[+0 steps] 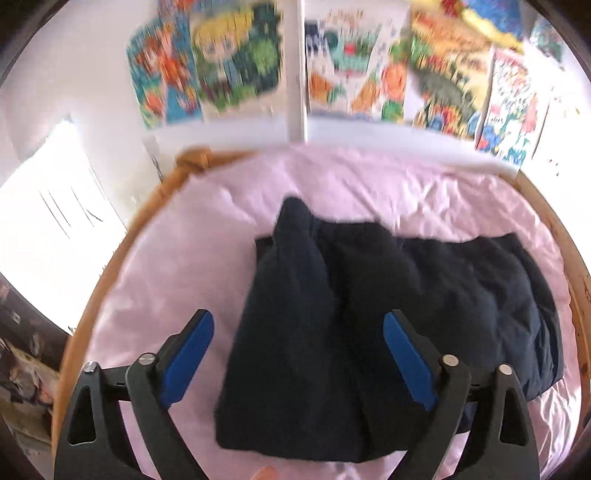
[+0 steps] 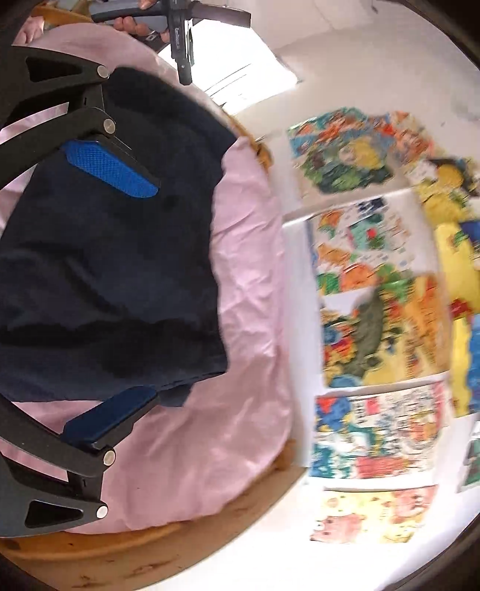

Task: Fold large clothes

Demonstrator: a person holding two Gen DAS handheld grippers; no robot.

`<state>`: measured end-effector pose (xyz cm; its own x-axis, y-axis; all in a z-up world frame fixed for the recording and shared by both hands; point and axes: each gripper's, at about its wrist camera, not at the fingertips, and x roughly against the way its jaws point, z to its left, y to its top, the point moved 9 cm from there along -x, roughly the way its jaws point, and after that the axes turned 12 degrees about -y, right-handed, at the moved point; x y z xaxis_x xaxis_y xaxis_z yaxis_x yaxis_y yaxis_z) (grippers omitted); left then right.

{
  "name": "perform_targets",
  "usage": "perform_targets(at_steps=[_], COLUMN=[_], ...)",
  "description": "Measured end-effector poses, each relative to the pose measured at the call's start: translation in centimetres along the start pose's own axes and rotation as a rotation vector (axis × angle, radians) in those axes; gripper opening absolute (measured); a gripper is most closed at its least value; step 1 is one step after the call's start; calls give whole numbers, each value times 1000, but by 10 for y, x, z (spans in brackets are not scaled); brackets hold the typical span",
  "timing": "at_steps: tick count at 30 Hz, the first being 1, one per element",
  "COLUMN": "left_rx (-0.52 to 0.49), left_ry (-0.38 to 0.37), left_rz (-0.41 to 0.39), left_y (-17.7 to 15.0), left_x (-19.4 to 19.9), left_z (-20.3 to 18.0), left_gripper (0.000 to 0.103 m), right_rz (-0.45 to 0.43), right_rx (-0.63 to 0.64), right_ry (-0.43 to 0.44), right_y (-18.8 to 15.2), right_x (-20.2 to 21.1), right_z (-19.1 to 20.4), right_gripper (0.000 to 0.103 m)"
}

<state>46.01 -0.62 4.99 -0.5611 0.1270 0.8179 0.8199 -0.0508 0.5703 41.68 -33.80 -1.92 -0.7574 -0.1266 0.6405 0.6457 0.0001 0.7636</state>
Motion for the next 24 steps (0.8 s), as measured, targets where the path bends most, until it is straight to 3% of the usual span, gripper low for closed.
perform_targets(at_steps=[11, 18, 24], left_rx=[-54, -74, -108], left_ry=[-20, -52, -35], left_rz=[-233, -284, -393], left_y=[-22, -41, -65], left_x=[119, 160, 187], left_z=[-52, -80, -99], left_gripper=[96, 97, 97], right_rz=[-102, -143, -218], right_rx=[-61, -67, -37], right_ry=[-5, -27, -70], right_y=[-7, -25, -38], right_x=[89, 148, 194], right_z=[5, 8, 17], right_gripper=[103, 103, 103])
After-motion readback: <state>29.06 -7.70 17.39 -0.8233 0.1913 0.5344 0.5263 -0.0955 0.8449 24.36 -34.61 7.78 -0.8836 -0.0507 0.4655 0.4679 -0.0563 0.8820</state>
